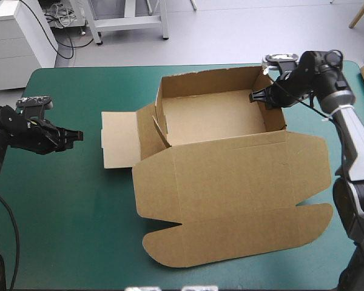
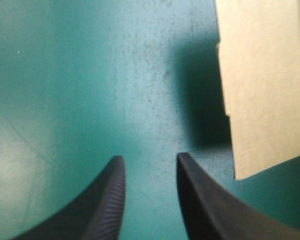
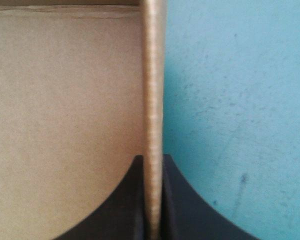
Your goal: Fold the box
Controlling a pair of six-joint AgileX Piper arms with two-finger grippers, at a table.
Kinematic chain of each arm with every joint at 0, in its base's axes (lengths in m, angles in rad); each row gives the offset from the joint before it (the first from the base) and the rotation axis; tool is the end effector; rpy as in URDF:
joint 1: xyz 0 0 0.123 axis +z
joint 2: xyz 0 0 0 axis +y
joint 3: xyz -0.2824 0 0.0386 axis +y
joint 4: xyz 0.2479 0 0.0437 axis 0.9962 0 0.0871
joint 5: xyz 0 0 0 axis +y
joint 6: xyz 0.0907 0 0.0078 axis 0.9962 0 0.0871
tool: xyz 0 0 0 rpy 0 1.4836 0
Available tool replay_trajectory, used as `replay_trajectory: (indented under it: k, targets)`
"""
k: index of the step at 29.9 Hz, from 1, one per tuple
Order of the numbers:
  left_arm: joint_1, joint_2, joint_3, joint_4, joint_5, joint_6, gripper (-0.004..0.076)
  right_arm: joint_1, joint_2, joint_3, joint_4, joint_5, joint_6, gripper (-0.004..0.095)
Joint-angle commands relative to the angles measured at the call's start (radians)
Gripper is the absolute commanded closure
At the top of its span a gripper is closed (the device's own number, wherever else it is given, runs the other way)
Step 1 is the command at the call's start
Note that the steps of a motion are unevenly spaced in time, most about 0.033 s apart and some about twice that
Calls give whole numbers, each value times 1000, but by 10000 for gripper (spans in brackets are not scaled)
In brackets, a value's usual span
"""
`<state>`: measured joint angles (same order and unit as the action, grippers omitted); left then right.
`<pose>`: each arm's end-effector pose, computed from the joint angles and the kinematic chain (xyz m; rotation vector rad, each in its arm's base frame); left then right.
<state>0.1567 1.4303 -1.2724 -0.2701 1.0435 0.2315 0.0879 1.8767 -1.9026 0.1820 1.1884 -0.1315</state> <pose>0.2903 0.0246 0.3333 -0.0097 2.6371 -0.2266 0.4086 0.0514 0.3520 -0.2553 2.6217 0.2311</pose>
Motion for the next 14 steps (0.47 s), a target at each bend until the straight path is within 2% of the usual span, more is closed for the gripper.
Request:
replay_trajectory:
  k: [1, 3, 4, 12, 14]
  targets:
    - [3, -16, -23, -80, -19, -4, 249, -44, -147, -38, 93, -19, -14, 929]
    - [3, -10, -23, -138, -35, -4, 149, -60, -187, -34, 119, -19, -21, 929]
    - [3, -10, -23, -169, -45, -4, 127, -69, -210, -32, 124, -19, -21, 929]
    - [3, 9, -23, -326, -96, -2, 125, -163, -366, -2, 155, -17, -21, 929]
    - [3, 18, -23, -363, -98, -2, 125, -186, -401, -2, 194, -17, -21, 929]
